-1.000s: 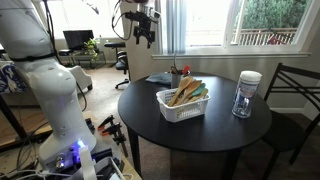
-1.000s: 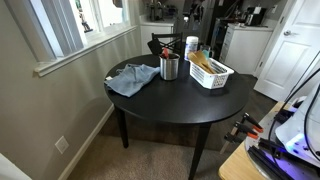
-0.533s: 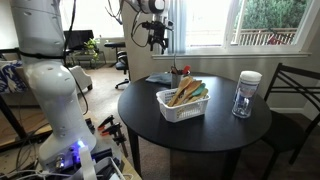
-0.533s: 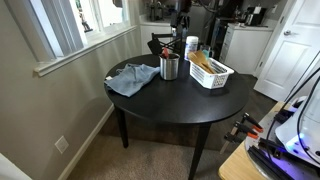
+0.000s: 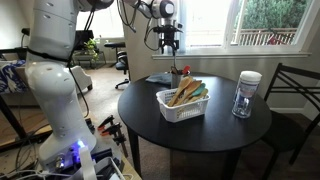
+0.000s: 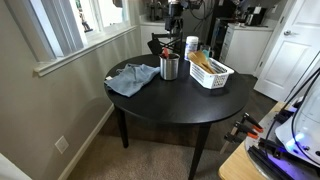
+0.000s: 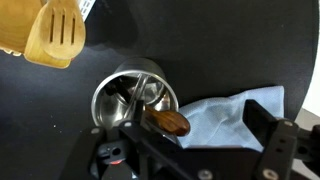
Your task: Pick up the black spatula from the silver utensil holder and put it in the white basket
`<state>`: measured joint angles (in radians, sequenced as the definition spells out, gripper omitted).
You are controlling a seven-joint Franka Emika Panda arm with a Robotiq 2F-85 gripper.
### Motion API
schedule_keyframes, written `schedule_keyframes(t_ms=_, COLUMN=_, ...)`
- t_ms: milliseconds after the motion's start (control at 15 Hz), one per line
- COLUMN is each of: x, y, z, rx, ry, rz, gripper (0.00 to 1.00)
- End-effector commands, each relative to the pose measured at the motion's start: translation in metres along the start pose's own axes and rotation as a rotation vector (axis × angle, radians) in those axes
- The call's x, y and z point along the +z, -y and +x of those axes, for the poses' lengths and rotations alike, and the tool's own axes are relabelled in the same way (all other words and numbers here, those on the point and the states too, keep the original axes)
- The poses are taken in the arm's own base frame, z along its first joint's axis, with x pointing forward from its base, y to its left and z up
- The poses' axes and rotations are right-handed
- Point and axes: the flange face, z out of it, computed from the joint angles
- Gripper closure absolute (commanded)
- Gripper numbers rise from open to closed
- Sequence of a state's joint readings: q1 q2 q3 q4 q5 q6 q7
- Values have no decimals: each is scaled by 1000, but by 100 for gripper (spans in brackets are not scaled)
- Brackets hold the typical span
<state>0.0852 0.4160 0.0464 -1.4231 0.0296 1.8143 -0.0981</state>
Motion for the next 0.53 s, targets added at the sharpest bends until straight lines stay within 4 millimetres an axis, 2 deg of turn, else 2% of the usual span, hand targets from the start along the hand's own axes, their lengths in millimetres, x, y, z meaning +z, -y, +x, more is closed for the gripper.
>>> schedule_keyframes(t_ms=0, x=7, y=-7, z=21, rx=-28, ry=-3, rz=-55, gripper=0)
schedule_keyframes(t_ms=467, x=16, y=1, z=50, rx=-77, ry=-32, rz=-45, gripper=0)
